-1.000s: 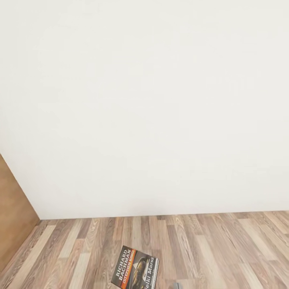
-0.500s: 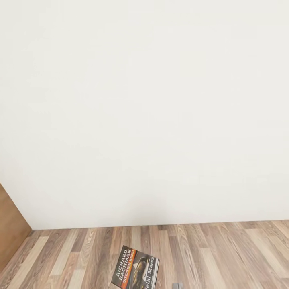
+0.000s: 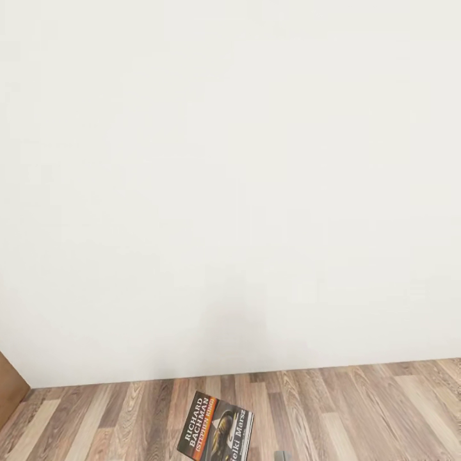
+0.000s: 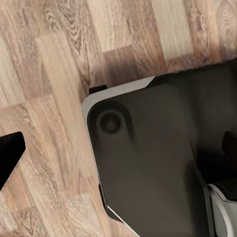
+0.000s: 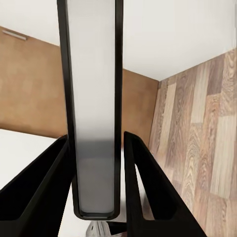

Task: In the bedroom, move the book from the bed onto either nightstand, and place the two sandals side by side next to the bed.

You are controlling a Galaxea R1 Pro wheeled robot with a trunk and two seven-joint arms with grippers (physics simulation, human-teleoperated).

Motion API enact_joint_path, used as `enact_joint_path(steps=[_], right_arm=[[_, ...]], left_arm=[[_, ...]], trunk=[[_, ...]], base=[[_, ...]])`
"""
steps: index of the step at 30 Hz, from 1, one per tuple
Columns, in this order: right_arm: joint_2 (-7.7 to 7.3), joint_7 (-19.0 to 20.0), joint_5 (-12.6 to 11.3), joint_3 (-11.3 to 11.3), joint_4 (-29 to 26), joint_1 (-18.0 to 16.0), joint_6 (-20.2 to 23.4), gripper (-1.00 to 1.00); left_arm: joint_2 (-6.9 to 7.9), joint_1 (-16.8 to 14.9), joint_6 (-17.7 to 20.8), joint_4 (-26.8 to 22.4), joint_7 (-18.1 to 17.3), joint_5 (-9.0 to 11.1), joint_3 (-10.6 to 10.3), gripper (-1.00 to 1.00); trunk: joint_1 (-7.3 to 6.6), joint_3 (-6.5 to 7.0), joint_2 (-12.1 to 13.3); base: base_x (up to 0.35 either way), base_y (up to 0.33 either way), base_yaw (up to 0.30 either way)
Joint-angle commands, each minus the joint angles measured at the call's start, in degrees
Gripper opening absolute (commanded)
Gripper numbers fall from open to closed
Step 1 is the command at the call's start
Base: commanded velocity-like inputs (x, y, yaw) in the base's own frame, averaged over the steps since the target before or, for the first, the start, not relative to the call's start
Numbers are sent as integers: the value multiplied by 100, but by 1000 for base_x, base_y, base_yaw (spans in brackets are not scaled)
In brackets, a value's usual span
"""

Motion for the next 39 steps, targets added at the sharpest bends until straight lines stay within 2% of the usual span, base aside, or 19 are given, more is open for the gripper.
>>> enact_joint_path(steps=[1, 12, 26, 39], right_arm=[[2, 22, -26, -18, 2, -6, 50, -100], [-2, 24, -26, -18, 0, -6, 49, -100], [-3, 24, -26, -18, 1, -6, 49, -100], [-3, 24, -26, -18, 1, -6, 49, -100]], left_arm=[[2, -4, -16, 1, -25, 60, -39, 100], [3, -4, -19, -1, -25, 60, -39, 100], [3, -4, -19, -1, -25, 60, -39, 100], [3, -4, -34, -1, -25, 60, -39, 100]], trunk=[[4, -13, -13], [4, -13, -13], [4, -31, -13], [4, -65, -13]], base=[[93, 0, -218], [73, 6, -255], [196, 113, -270], [35, 15, -269]])
